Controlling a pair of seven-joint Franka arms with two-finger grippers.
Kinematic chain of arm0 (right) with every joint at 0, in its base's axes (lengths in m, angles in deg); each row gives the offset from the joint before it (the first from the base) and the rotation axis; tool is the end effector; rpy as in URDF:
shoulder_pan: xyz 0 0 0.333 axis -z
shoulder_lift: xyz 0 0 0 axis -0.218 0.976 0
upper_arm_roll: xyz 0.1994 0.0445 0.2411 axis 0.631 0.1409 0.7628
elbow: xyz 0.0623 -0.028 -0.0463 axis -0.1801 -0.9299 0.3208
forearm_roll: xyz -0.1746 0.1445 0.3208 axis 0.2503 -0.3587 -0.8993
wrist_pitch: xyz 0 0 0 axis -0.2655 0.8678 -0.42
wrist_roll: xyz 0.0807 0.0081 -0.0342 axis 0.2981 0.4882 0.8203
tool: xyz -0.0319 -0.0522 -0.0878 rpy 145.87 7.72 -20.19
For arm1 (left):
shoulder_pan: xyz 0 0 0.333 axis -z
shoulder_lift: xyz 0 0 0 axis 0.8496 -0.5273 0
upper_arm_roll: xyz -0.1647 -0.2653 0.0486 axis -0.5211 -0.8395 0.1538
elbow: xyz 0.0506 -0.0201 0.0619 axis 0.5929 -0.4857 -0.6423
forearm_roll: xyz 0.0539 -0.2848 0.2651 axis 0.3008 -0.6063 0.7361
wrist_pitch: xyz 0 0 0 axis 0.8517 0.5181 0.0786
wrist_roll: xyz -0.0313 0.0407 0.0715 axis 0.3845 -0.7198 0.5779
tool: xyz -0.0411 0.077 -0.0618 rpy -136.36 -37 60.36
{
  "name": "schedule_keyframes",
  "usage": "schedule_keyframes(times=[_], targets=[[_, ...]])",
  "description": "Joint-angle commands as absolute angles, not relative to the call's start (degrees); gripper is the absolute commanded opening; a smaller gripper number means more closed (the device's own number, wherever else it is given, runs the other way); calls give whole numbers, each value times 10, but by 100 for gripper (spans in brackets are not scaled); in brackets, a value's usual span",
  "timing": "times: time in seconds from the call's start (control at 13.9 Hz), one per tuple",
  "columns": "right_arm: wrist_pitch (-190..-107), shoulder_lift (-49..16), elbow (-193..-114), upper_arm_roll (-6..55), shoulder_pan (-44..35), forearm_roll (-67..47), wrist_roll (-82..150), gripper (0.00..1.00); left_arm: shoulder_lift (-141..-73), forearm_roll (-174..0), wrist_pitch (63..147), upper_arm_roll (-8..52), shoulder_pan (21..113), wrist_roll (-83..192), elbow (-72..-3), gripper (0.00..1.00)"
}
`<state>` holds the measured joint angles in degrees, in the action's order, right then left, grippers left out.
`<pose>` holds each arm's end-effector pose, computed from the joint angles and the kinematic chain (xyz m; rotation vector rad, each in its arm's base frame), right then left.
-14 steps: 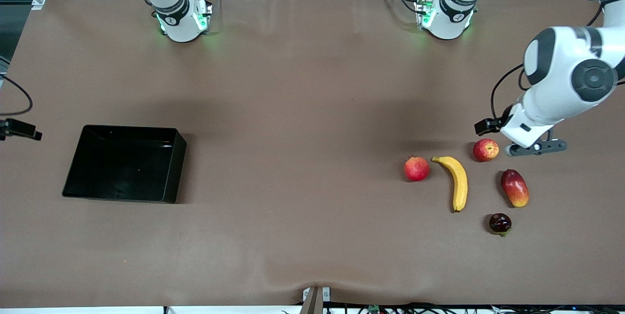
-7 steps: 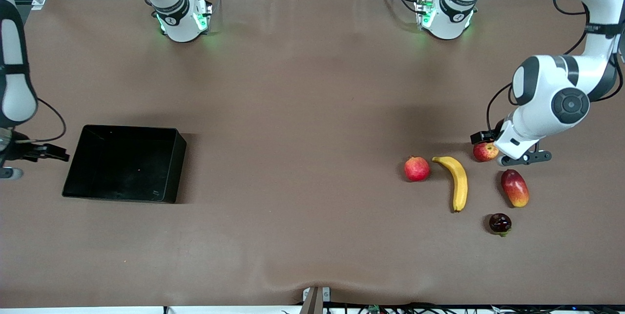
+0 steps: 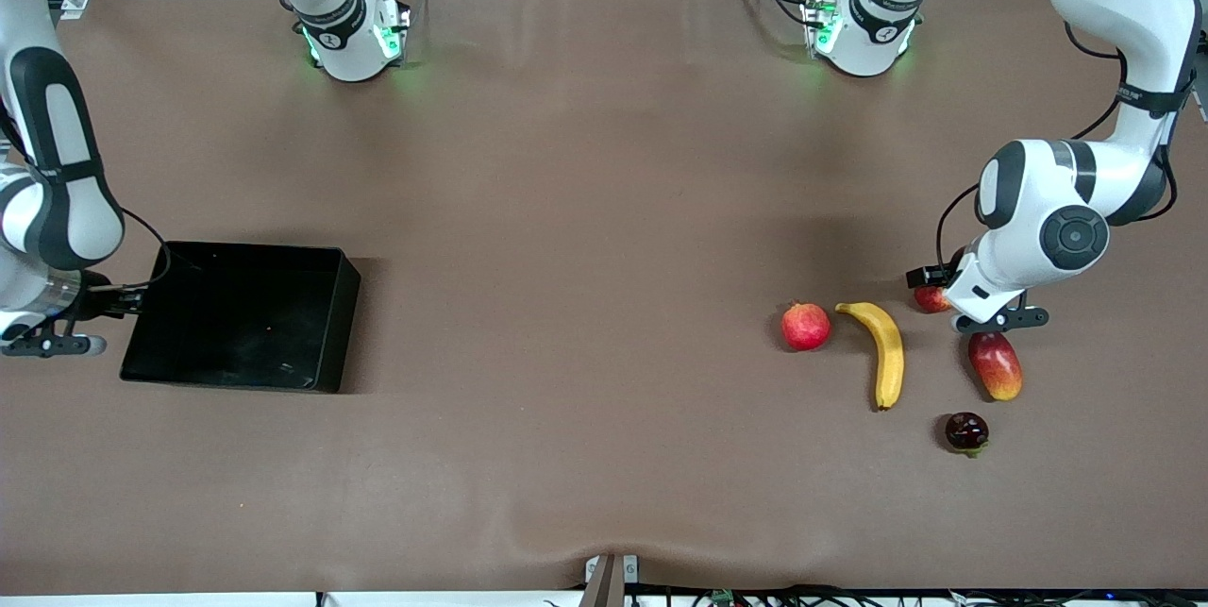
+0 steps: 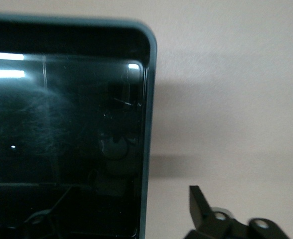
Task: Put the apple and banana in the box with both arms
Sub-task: 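Grasp the apple with the left gripper while the right gripper grips the tray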
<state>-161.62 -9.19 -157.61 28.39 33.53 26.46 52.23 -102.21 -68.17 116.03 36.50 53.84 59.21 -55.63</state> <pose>0.5968 -0.2435 0.2384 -3.1106 -0.0221 0.1434 0.5718 0.0084 0.2421 -3.0084 -0.1209 0.2633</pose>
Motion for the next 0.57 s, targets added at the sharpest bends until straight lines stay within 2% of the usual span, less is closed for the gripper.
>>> schedule_keyframes(times=[0.0,0.43,0.5], targets=[[-1617,-71,-1568,290,347,267,532,0,-1046,-669,1162,361,533,590,-538,100],[-1617,-70,-1564,290,342,266,534,0,-1083,-670,1162,362,528,590,-527,98],[-1614,-72,-1557,291,338,266,543,0,-1085,-669,1162,362,528,590,-527,62]])
